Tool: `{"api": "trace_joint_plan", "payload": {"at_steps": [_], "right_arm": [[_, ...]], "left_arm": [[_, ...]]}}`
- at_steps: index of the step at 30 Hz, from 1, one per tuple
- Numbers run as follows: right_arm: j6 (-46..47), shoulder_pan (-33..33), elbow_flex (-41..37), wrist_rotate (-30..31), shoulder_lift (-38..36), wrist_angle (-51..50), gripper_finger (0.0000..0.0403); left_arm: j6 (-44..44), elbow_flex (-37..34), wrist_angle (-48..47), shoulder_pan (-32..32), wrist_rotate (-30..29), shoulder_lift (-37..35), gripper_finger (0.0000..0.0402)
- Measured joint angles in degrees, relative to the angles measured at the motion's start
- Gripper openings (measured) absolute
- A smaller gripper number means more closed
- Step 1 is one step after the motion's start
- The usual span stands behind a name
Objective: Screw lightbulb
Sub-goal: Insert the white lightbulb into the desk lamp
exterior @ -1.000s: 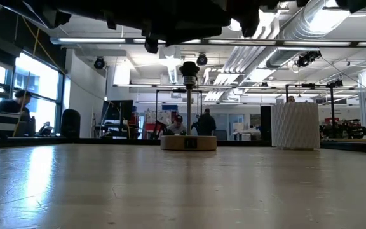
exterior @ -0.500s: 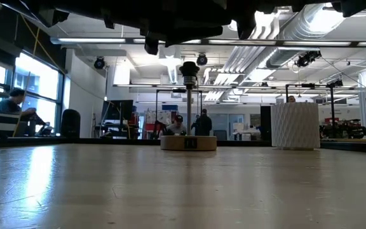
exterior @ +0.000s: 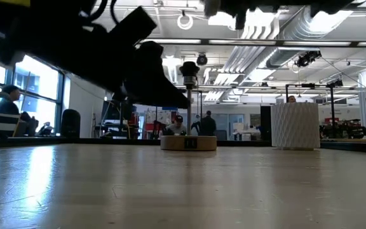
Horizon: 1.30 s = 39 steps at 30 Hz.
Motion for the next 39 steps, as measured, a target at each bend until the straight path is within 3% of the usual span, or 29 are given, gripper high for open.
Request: {"api": "trace_joint_plan", "payload": {"at_steps": [3,7,12,17,20,25,32,39], "right_arm": [[-0.62,-9.40,-0.05,-10.05,0.80,-0.72,0.0143],[-0.40,-19.71,3.13,-19.07,0.78,-0.12,0.0143],[0.73,-23.56,6.54,-27.06,0.78,-0.60,0.0143],[0.49,-22.25,8.75,-29.78,0.89,-5.40,0.0143],[-0.05,-23.50,12.23,-37.14,0.76,-7.75,0.0143],[-1.33,-26.11,18.01,-45.64,0.69,-15.67,0.0143],[-5.78,-25.83,18.86,-46.02,0.69,-21.45,0.0142],[-9.71,-25.27,18.72,-45.50,-2.05,-27.79,0.0142]], "left_arm": [[-1.55,-7.74,12.42,3.88,6.27,-0.14,0.0196],[-2.09,-15.00,31.86,9.59,16.50,-0.23,0.0196],[2.79,-16.00,38.08,13.98,18.11,-0.17,0.0197],[6.93,-12.48,37.51,15.64,14.94,-0.26,0.0197],[6.13,-10.36,37.16,17.60,11.77,-0.85,0.0197],[3.45,-9.61,28.33,24.14,15.03,-6.32,0.0200],[4.89,-6.95,9.18,33.13,24.48,-12.47,0.0239],[7.83,-1.82,7.28,36.16,25.90,-8.38,0.0292]]}}
